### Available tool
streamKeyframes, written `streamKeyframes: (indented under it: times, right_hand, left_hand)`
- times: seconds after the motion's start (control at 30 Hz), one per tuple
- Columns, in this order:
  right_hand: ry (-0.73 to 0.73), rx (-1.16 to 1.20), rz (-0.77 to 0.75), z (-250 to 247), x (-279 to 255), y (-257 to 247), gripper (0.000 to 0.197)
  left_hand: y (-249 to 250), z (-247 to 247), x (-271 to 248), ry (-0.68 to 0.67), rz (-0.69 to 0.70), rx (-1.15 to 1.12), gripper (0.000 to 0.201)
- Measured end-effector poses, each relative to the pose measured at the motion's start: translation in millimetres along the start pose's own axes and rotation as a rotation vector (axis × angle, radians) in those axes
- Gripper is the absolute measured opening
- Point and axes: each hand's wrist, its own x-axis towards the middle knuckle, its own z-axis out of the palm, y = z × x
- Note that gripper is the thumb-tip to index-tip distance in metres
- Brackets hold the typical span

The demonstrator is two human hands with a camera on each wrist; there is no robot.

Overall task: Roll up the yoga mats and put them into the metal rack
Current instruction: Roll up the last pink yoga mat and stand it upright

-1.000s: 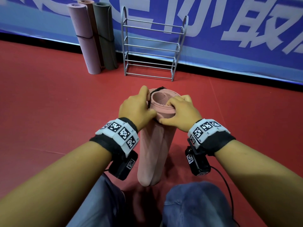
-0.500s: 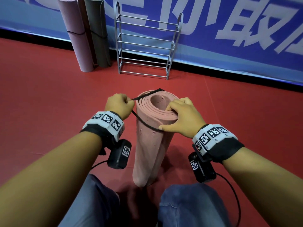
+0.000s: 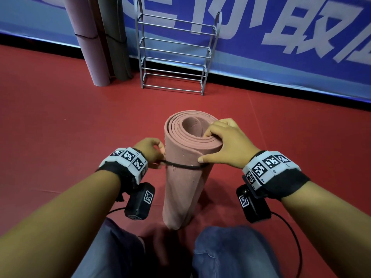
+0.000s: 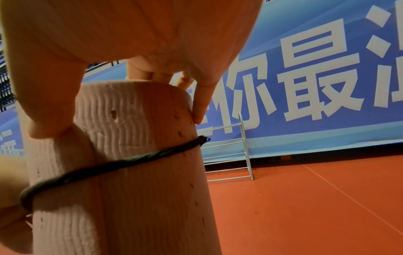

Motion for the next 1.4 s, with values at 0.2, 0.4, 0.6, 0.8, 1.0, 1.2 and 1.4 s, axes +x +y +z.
streamKeyframes:
  times: [0.2, 0.4, 0.6, 0.8, 1.0, 1.2, 1.4]
  right_hand:
    - [0.103, 0.274, -0.035, 4.8, 1.3, 9.3, 0.024]
    - [0.399, 0.464, 0.105, 10.7, 6.1, 12.5, 0.028]
    - [0.289, 0.698, 0.611, 26.7, 1.4, 31.0, 0.026]
    - [0.248, 0.773, 0.595, 26.1, -4.3, 33.7, 0.028]
    - [0.093, 0.850, 0.660, 26.1, -3.4, 31.0, 0.036]
    - [0.037, 1.007, 0.663, 28.9, -1.8, 24.1, 0.044]
    - [-0.010, 1.049, 0.730, 29.7, -3.9, 28.2, 0.050]
  left_hand:
    - [29.1, -15.6, -13.7, 0.062, 0.211, -0.094, 0.023]
    - [41.5, -9.1, -23.9, -0.054, 0.271, -0.199, 0.034]
    - [34.1, -2.3, -23.4, -0.148, 0.286, -0.186, 0.041]
    - [32.2, 2.4, -23.2, -0.149, 0.240, -0.284, 0.027]
    - [12.2, -10.1, -19.6, -0.155, 0.183, -0.302, 0.032]
    - [2.4, -14.7, -25.1, -0.165, 0.297, -0.111, 0.061]
    - [-1.2, -11.1, -17.7, -0.163, 0.225, -0.193, 0.058]
